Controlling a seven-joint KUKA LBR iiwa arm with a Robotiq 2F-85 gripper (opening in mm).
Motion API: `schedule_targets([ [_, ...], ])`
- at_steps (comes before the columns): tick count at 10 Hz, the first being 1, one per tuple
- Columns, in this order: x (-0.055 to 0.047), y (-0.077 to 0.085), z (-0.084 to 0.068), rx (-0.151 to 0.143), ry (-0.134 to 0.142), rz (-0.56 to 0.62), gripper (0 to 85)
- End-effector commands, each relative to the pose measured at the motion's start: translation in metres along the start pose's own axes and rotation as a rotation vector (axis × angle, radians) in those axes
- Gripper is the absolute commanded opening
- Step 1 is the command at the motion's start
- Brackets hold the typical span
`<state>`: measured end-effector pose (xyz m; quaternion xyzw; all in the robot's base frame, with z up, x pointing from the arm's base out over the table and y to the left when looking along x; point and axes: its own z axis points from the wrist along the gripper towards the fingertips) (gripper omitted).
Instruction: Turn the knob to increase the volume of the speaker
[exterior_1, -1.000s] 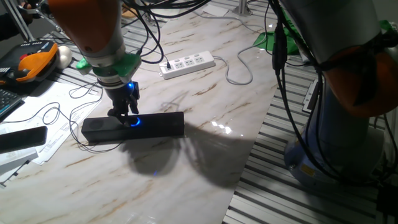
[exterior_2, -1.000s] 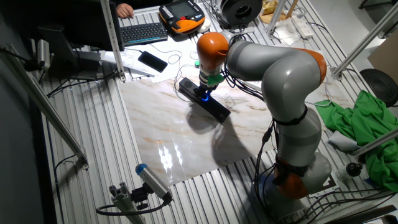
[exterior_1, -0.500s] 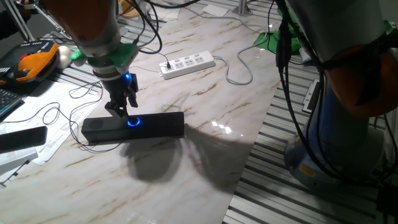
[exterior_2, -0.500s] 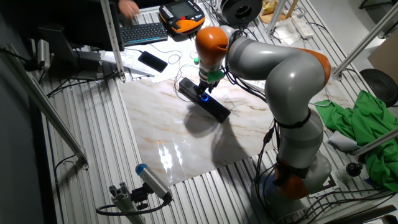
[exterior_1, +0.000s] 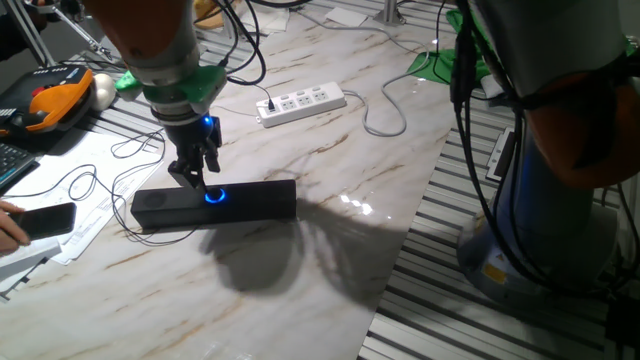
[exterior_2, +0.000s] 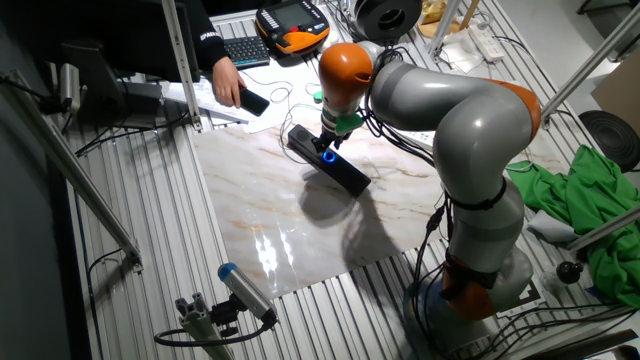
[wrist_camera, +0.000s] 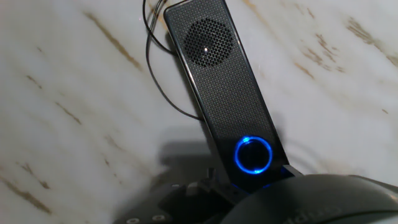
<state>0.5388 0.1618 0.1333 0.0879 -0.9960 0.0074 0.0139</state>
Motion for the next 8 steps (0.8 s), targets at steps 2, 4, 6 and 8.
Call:
schedule_targets([
  [2,0.0001,-0.0003,-0.0003,0.002,0.012,-0.007,51.0],
  [4,0.0014,-0.0011,-0.0025,0.001,0.037,-0.006,51.0],
  [6,0.0035,-0.0023,-0.0096,0.011,0.057,0.001,51.0],
  [8,0.0035,-0.0028,-0.0092,0.003,0.078,0.005,51.0],
])
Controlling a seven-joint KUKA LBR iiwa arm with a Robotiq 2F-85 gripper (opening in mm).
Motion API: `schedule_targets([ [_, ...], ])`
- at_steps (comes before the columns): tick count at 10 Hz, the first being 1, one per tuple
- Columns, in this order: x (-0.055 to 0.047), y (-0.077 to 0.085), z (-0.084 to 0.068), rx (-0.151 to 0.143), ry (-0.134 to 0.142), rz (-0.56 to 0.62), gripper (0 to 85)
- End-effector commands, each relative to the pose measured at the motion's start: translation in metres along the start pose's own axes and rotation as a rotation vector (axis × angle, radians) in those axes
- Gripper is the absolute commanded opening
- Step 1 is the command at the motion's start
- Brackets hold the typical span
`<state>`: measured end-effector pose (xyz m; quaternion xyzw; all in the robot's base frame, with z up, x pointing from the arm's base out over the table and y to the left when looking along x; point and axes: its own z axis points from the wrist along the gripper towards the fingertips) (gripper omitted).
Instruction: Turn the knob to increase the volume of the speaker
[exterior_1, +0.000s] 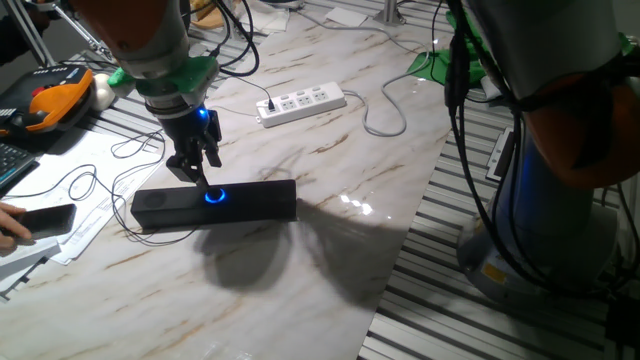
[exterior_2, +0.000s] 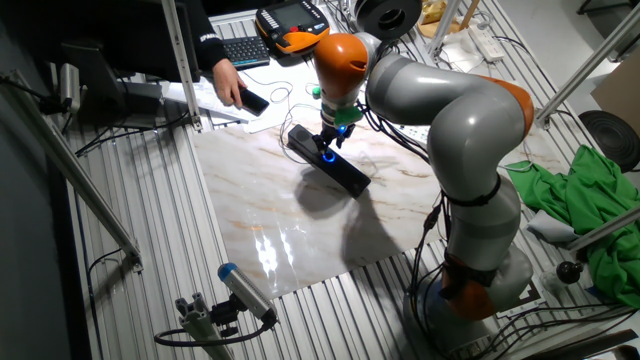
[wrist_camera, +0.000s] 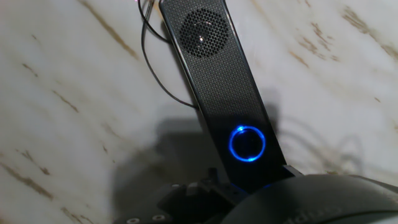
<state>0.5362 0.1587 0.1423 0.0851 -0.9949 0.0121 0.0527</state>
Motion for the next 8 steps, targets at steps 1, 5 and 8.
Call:
schedule_targets([
  [1,-0.001,-0.0002,0.0015,-0.004,0.0,0.0,51.0],
  [5,-0.0009,-0.0011,0.0018,-0.002,-0.001,-0.003,51.0],
  [8,-0.0006,-0.0014,0.0016,0.0,-0.002,-0.008,51.0],
])
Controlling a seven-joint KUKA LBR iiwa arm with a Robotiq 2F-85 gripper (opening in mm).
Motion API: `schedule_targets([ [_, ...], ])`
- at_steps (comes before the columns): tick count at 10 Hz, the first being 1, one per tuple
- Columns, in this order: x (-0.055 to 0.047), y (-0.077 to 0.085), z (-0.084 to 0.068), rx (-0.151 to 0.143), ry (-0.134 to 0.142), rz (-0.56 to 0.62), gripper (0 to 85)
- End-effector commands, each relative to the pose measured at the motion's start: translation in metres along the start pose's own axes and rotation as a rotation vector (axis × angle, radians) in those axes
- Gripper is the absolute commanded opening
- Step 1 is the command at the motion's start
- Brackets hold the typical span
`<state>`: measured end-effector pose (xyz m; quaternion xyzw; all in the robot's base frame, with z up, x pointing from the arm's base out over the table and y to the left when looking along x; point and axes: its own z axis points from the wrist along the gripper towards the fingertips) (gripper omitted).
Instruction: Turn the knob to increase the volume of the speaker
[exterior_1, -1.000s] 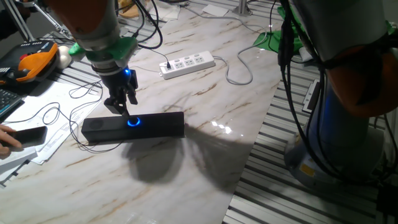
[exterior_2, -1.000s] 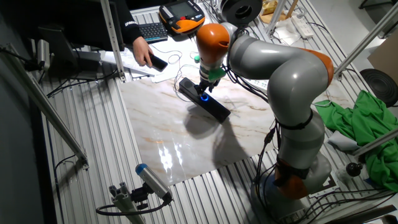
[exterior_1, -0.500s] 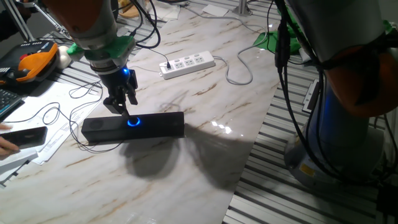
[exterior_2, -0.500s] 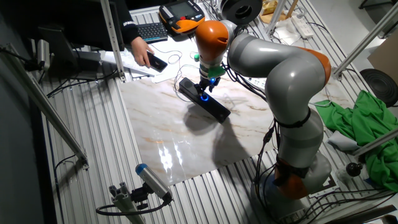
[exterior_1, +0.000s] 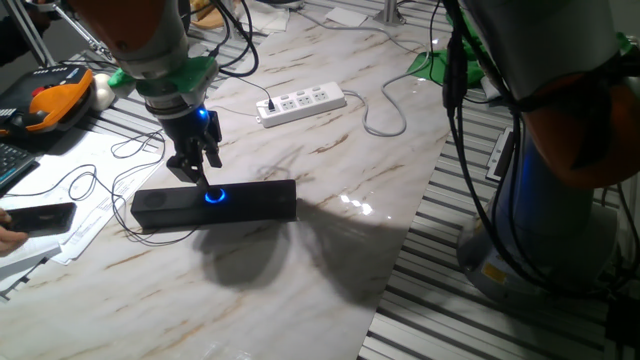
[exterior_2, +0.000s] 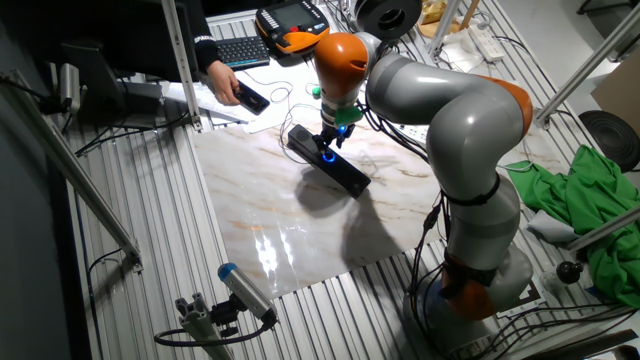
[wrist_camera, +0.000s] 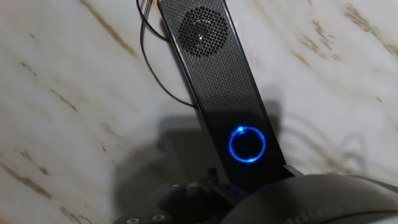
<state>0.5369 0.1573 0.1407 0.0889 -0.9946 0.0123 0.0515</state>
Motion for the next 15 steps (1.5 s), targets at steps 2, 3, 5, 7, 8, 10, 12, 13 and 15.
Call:
schedule_targets([
  [2,0.0005,-0.0001,-0.0003,0.0,0.003,-0.003,51.0],
  [3,0.0006,-0.0001,-0.0005,0.001,0.004,-0.003,51.0],
  [5,0.0006,-0.0003,-0.0003,0.003,0.004,-0.004,51.0],
  [7,0.0007,-0.0003,0.0004,0.001,0.007,-0.004,51.0],
  [8,0.0009,-0.0006,0.0012,-0.001,0.008,-0.006,51.0],
  [10,0.0031,-0.0012,0.0042,-0.004,0.006,-0.008,51.0],
  [12,0.0048,-0.0018,0.0045,-0.004,0.006,-0.006,51.0],
  [13,0.0053,-0.002,0.0038,-0.004,0.006,-0.006,51.0],
  [15,0.0057,-0.002,0.0031,-0.002,0.006,-0.006,51.0],
])
